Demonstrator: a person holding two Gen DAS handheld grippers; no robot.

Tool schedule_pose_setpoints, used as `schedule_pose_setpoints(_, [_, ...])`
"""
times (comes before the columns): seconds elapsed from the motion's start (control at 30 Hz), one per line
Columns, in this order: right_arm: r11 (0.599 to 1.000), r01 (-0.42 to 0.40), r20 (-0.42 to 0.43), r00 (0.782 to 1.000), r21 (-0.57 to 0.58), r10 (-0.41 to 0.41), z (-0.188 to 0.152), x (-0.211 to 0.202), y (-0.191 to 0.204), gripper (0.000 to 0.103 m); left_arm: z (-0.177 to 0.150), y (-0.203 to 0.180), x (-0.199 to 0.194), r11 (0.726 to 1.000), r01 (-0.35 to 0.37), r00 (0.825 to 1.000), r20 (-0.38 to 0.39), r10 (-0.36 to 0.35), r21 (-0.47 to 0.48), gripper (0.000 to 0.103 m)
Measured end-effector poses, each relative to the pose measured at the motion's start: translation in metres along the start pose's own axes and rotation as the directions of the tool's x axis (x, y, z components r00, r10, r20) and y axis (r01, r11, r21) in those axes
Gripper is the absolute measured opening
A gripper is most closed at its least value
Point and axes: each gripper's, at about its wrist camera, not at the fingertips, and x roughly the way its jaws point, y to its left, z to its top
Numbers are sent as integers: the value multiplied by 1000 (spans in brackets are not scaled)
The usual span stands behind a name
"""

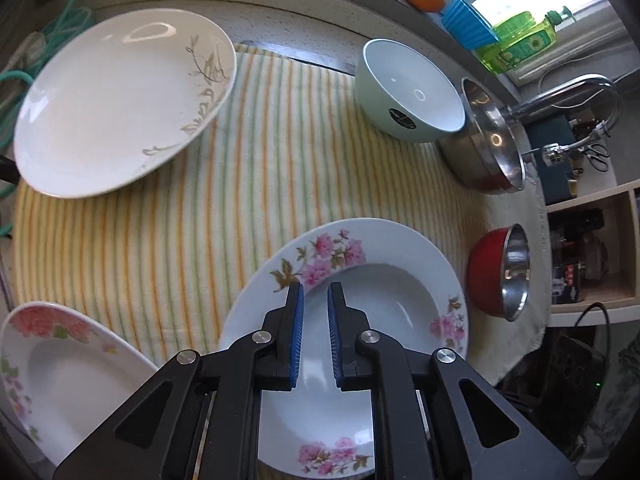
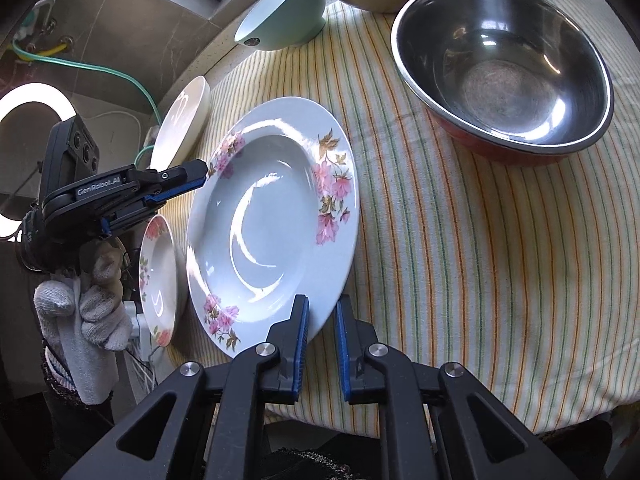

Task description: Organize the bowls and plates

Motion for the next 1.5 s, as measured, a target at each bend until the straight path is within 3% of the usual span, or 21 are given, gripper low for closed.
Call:
schedule_pose_setpoints(0.1, [1000,18,-7,1000,-3,-18,-1,3,-1,12,6,5,-10,997,63,998,31,-61,-47,7])
schedule_pose_setpoints(0.17, [1000,16,-6,1000,5,-16,0,5,-5,12,12,8,-17,999,22,998,62,-20,-35,7])
schedule_pose_setpoints(0.43, [1000,-7,7,1000,-7,7,-4,0,-8,12,20,21,8,999,28,999,-40,-29,-17,11])
schedule_pose_setpoints(0.8, [999,-34,38,999,38,32,-10,2,-17,12,31,18,18,990,82,985,-158,-64,111,12])
schedule_pose_setpoints(0.93, [997,-41,52,998,63,38,-13,1,-18,12,30,19,18,987,88,983,-170,-64,134,15])
schedule_pose_setpoints(1.2, [992,-53,78,996,116,44,-17,-1,-22,12,28,7,19,971,43,983,-185,1,237,16])
schedule_pose_setpoints(1.5, [985,-42,120,993,169,22,-19,-14,-42,12,16,5,18,967,93,970,-243,-33,239,15])
